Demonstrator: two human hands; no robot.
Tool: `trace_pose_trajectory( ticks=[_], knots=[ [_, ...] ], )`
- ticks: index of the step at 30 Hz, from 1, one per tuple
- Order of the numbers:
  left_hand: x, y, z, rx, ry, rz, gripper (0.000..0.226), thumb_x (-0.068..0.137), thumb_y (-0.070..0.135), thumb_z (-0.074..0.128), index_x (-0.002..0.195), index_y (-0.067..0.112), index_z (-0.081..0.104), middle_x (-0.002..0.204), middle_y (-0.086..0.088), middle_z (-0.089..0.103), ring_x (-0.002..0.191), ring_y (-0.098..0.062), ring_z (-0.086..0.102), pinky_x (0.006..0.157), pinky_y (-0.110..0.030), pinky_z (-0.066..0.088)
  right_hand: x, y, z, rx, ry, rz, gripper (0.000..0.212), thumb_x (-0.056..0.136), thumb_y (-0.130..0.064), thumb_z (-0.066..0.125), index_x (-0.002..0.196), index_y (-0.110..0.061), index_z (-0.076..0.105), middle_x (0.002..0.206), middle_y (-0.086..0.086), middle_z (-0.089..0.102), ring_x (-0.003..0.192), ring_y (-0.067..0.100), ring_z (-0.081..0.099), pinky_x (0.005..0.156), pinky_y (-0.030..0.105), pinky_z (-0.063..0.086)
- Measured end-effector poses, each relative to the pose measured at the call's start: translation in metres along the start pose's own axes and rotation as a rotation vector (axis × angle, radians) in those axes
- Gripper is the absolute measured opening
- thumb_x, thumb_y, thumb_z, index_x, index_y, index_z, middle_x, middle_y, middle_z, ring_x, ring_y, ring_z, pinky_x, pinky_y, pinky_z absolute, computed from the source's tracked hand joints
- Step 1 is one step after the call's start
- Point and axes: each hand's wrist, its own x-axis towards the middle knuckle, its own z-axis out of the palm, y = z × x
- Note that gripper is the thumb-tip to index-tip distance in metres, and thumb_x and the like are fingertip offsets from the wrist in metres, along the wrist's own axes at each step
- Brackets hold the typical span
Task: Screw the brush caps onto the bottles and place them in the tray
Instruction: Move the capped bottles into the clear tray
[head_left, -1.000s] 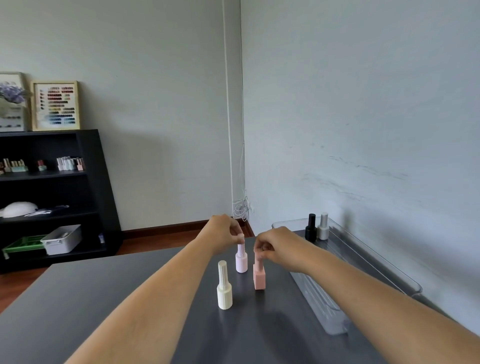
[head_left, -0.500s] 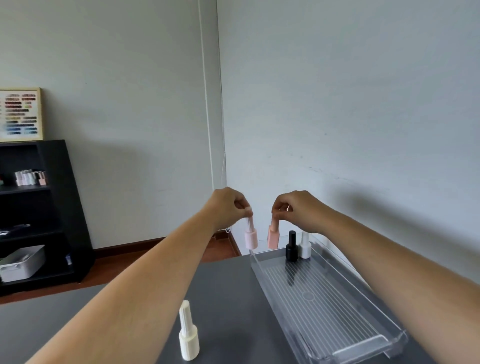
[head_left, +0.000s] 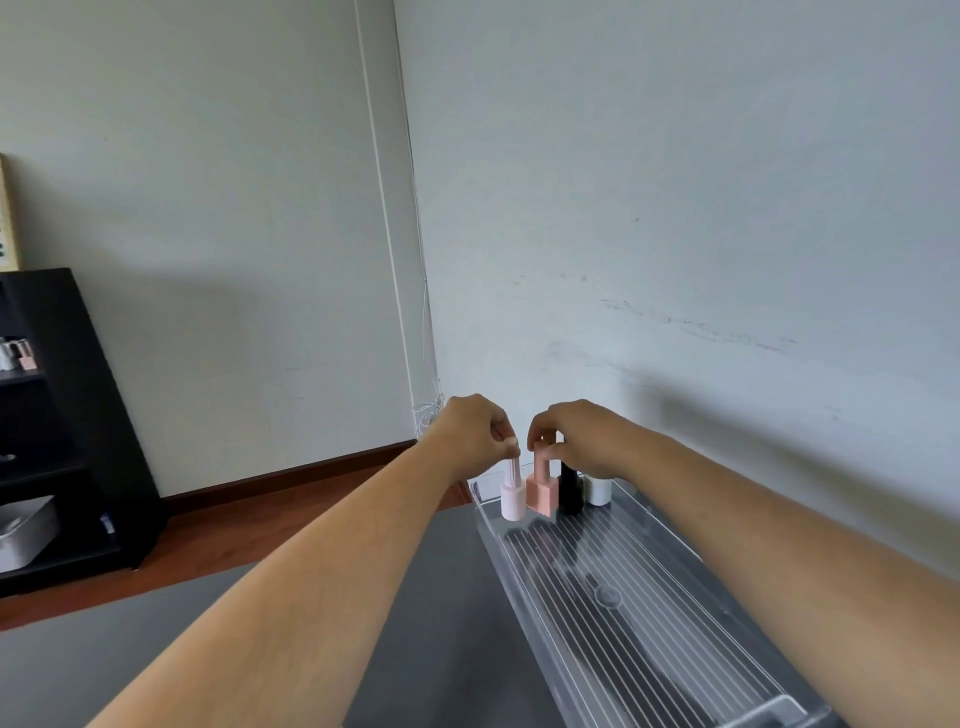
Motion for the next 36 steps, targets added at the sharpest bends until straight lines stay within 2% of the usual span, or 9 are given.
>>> trace_pose_trajectory(
  ticks=[3, 10, 15, 19, 22, 24, 29, 32, 36],
  knots=[
    [0.003, -0.003, 0.004, 0.022, -0.013, 0.003, 0.006, 0.078, 0.02, 0.069, 0.08, 0.015, 0.072, 0.069, 0.008, 0.062, 0.076, -0.01, 0.06, 0.076, -0.026, 0.053, 0.001, 0.004, 0.006, -0.076, -0.026, -0.02, 0.018, 0.093, -0.021, 0.053, 0.106, -0.029, 0.063, 0.107, -0.007, 0.062, 0.095, 0.014, 0.053, 0.081, 0.029, 0.043],
    [0.005, -0.005, 0.015, -0.042, -0.033, -0.021, 0.01, 0.083, 0.017, 0.066, 0.088, 0.012, 0.073, 0.084, -0.003, 0.072, 0.081, -0.014, 0.066, 0.082, -0.03, 0.054, 0.004, 0.012, 0.01, -0.137, 0.052, -0.073, 0.033, 0.091, -0.007, 0.05, 0.103, -0.034, 0.065, 0.101, -0.01, 0.065, 0.083, 0.01, 0.045, 0.071, 0.025, 0.035],
    [0.004, -0.004, 0.016, -0.06, -0.01, -0.023, 0.01, 0.082, 0.015, 0.066, 0.087, 0.011, 0.073, 0.082, -0.003, 0.074, 0.081, -0.014, 0.066, 0.081, -0.031, 0.055, 0.002, 0.013, 0.011, -0.226, 0.107, -0.133, 0.038, 0.089, -0.002, 0.049, 0.105, -0.032, 0.065, 0.1, -0.008, 0.065, 0.087, 0.012, 0.041, 0.074, 0.028, 0.04],
    [0.003, -0.004, 0.015, -0.061, -0.025, -0.038, 0.017, 0.081, 0.017, 0.069, 0.095, 0.009, 0.072, 0.09, -0.005, 0.072, 0.084, -0.015, 0.065, 0.082, -0.029, 0.054, 0.002, 0.012, 0.014, -0.189, 0.122, -0.111, 0.05, 0.083, 0.006, 0.049, 0.113, -0.033, 0.061, 0.103, -0.008, 0.065, 0.097, 0.013, 0.049, 0.076, 0.027, 0.042],
    [0.0, -0.003, 0.011, -0.037, -0.029, -0.053, 0.027, 0.079, 0.019, 0.071, 0.105, 0.009, 0.068, 0.094, -0.004, 0.069, 0.089, -0.017, 0.063, 0.084, -0.028, 0.051, -0.002, 0.011, 0.01, -0.149, 0.121, -0.085, 0.052, 0.085, 0.002, 0.052, 0.122, -0.035, 0.054, 0.109, -0.009, 0.062, 0.102, 0.012, 0.052, 0.083, 0.031, 0.047],
    [-0.003, -0.002, 0.004, -0.031, -0.022, -0.058, 0.031, 0.078, 0.017, 0.072, 0.107, 0.009, 0.066, 0.096, -0.004, 0.07, 0.09, -0.017, 0.064, 0.084, -0.025, 0.049, -0.007, 0.01, 0.004, -0.124, 0.128, -0.066, 0.05, 0.086, 0.002, 0.052, 0.121, -0.034, 0.054, 0.111, -0.008, 0.062, 0.101, 0.011, 0.052, 0.084, 0.032, 0.047],
    [-0.028, 0.0, -0.023, -0.033, 0.033, -0.059, 0.028, 0.075, 0.018, 0.074, 0.102, 0.012, 0.069, 0.09, -0.001, 0.07, 0.083, -0.012, 0.063, 0.08, -0.022, 0.048, -0.03, -0.005, -0.011, -0.042, 0.13, -0.06, 0.026, 0.091, -0.017, 0.056, 0.114, -0.029, 0.06, 0.11, -0.007, 0.061, 0.095, 0.011, 0.047, 0.078, 0.028, 0.04],
    [-0.06, -0.005, -0.04, -0.033, 0.062, -0.06, 0.025, 0.075, 0.022, 0.073, 0.098, 0.014, 0.07, 0.084, 0.004, 0.068, 0.08, -0.01, 0.062, 0.079, -0.024, 0.05, -0.052, -0.022, -0.013, 0.045, 0.13, -0.069, 0.023, 0.09, -0.021, 0.057, 0.111, -0.027, 0.062, 0.105, -0.009, 0.063, 0.091, 0.012, 0.053, 0.079, 0.03, 0.044],
    [-0.116, -0.019, -0.055, -0.051, 0.061, -0.06, 0.015, 0.072, 0.031, 0.074, 0.086, 0.024, 0.071, 0.076, 0.013, 0.068, 0.065, 0.006, 0.059, 0.06, -0.008, 0.043, -0.08, -0.046, -0.002, 0.143, 0.092, -0.058, 0.022, 0.086, -0.026, 0.061, 0.108, -0.026, 0.064, 0.099, -0.011, 0.065, 0.078, 0.006, 0.053, 0.071, 0.025, 0.042]
  ],
)
